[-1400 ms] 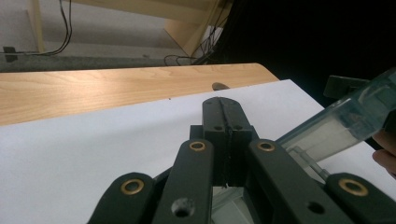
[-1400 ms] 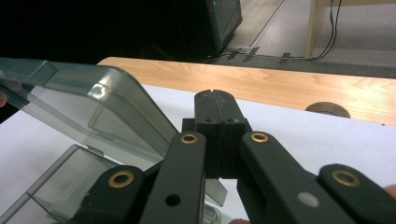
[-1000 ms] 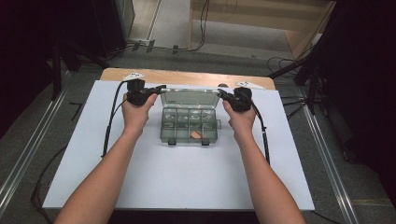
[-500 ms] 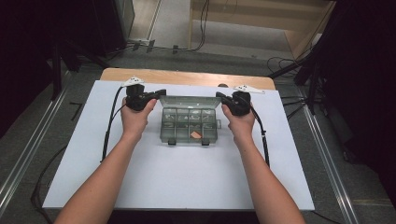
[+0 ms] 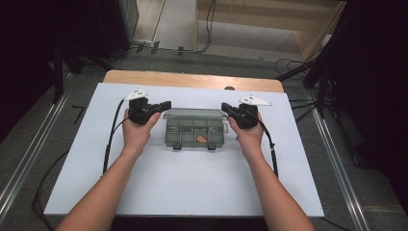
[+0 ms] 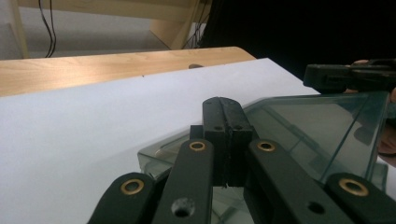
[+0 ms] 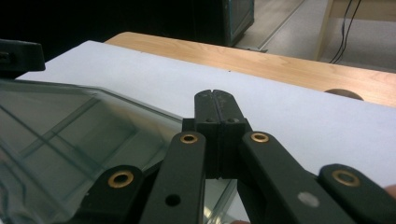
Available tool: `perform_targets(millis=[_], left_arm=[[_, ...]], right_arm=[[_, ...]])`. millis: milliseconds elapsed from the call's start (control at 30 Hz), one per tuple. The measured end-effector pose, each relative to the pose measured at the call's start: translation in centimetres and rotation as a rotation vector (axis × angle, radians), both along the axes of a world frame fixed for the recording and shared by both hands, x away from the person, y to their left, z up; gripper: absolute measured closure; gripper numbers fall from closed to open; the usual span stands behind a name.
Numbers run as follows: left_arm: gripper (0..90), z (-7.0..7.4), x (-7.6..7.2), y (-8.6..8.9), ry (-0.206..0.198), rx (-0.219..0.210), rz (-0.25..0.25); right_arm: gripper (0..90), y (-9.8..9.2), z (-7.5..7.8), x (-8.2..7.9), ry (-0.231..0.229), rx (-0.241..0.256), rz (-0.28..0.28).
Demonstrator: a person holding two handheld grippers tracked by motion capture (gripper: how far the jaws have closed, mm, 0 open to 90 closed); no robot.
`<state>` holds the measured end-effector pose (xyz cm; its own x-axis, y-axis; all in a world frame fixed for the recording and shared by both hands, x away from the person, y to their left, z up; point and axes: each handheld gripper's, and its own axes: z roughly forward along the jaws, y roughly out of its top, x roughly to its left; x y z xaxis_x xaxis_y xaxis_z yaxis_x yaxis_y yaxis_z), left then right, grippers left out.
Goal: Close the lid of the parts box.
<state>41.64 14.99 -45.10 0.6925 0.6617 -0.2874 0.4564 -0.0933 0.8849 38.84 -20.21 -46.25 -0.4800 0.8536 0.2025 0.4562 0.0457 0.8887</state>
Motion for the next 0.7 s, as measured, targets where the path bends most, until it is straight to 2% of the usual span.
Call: perform_targets(millis=[100, 700], left_arm=[[89.1, -0.2, -0.7, 0.0, -0.005, 0.004, -0.003], [89.1, -1.5, -4.3, 0.2, -0.018, 0.01, -0.032]], right_arm=[[87.4, -0.1, -0.2, -0.6, -0.004, 0.012, 0.006], [87.4, 0.2, -0.9, -4.3, -0.039, -0.003, 0.056]])
